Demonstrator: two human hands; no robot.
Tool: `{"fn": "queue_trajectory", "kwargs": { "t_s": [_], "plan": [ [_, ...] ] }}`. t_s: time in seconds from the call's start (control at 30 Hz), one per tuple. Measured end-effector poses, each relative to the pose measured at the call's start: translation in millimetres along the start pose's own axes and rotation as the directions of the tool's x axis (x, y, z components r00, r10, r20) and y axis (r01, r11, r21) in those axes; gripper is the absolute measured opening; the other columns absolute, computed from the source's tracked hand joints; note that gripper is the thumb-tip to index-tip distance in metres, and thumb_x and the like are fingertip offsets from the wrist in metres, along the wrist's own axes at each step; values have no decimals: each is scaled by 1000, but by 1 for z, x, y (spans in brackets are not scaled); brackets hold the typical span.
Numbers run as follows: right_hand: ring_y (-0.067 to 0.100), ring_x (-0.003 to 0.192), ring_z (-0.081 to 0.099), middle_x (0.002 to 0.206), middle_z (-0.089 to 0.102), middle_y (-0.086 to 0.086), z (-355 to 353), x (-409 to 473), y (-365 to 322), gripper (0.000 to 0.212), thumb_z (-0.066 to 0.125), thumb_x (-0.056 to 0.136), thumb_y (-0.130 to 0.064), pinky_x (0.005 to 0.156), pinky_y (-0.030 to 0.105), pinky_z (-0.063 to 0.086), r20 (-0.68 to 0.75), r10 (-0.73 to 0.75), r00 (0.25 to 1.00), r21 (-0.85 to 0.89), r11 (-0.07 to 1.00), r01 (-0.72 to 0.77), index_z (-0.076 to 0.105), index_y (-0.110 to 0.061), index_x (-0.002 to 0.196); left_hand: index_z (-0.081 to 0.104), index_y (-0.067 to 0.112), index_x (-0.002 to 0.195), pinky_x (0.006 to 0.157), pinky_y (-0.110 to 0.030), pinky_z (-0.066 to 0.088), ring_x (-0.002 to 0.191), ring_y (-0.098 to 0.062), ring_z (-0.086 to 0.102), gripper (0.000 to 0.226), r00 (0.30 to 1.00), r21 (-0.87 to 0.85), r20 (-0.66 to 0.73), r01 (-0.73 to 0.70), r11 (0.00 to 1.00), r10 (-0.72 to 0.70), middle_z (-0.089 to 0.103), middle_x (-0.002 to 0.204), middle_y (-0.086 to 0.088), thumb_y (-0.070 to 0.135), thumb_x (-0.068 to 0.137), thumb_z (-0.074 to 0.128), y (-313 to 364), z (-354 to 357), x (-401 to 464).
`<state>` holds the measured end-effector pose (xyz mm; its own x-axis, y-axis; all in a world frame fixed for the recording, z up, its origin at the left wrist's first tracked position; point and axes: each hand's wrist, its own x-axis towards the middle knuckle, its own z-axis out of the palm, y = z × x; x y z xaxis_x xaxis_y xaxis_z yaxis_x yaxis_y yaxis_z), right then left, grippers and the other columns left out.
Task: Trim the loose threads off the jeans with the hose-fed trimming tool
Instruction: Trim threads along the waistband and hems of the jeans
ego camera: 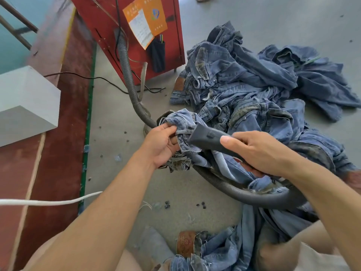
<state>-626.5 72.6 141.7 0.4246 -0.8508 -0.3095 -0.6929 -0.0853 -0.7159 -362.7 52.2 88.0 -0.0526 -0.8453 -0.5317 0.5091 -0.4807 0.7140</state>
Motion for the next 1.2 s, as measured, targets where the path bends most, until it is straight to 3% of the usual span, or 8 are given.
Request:
{"fn": "queue_trajectory", "kwargs": {
  "t_s": [0.1,0.23,0.4,0.57,0.77,0.9,1.07,1.2],
  "plan": [
    [6,41,51,59,64,-4,11,1,-2,69,38,92,-82,50,32,46,17,14,1000,-122,992,-12,58,-17,76,63,3,115,71,-36,64,75,-22,71,27,1000,8,21,21,1000,-22,74,95,-16,0,108,37,-5,6,-1],
    [8,44,51,59,62,-3,22,6,-12,67,38,91,-82,49,31,43,5,-83,997,-106,991,83,58,-19,76,64,5,108,66,-36,63,77,-26,74,24,993,-6,79,83,997,-82,74,92,-18,1,106,40,-14,8,-6],
    [17,37,56,50,62,0,-7,-5,-2,70,38,93,-82,45,32,49,16,13,1000,-2,1000,-13,57,-16,76,61,2,113,66,-36,64,70,-21,75,26,993,-112,114,53,992,-40,75,93,-17,0,108,36,2,-7,-3],
    [6,35,48,51,59,-2,13,2,-15,66,39,97,-75,50,35,48,10,-11,1000,-96,995,12,56,-16,74,61,5,112,94,-34,56,86,-22,71,20,991,-86,95,100,991,-92,71,99,-17,-1,105,42,-11,-1,-2],
    [23,38,55,56,63,14,2,-1,-3,69,40,100,-72,43,29,46,6,63,998,102,993,-63,59,-8,81,60,2,112,73,-38,65,70,-20,72,23,997,-159,70,44,986,-33,74,90,-15,0,107,38,2,-5,1],
    [13,36,54,55,65,11,18,7,-5,72,37,99,-75,45,18,41,10,16,1000,27,999,-17,54,-10,75,59,3,116,102,-39,49,90,-23,63,21,998,-135,31,64,989,-60,65,104,-18,-1,106,41,-7,-1,0],
    [29,41,55,55,64,12,14,16,3,74,42,91,-82,41,28,45,-49,152,987,320,939,-129,55,-13,70,64,6,106,78,-38,62,75,-20,72,23,999,-135,-36,10,991,-15,73,91,-13,4,107,41,2,-4,3],
    [28,40,57,54,63,10,3,9,20,77,40,90,-85,42,31,48,50,205,977,151,966,-211,57,-11,74,64,4,119,76,-33,64,86,-21,72,20,992,-81,-126,4,997,-14,73,104,-12,6,99,62,11,-15,11]
  ]
}}
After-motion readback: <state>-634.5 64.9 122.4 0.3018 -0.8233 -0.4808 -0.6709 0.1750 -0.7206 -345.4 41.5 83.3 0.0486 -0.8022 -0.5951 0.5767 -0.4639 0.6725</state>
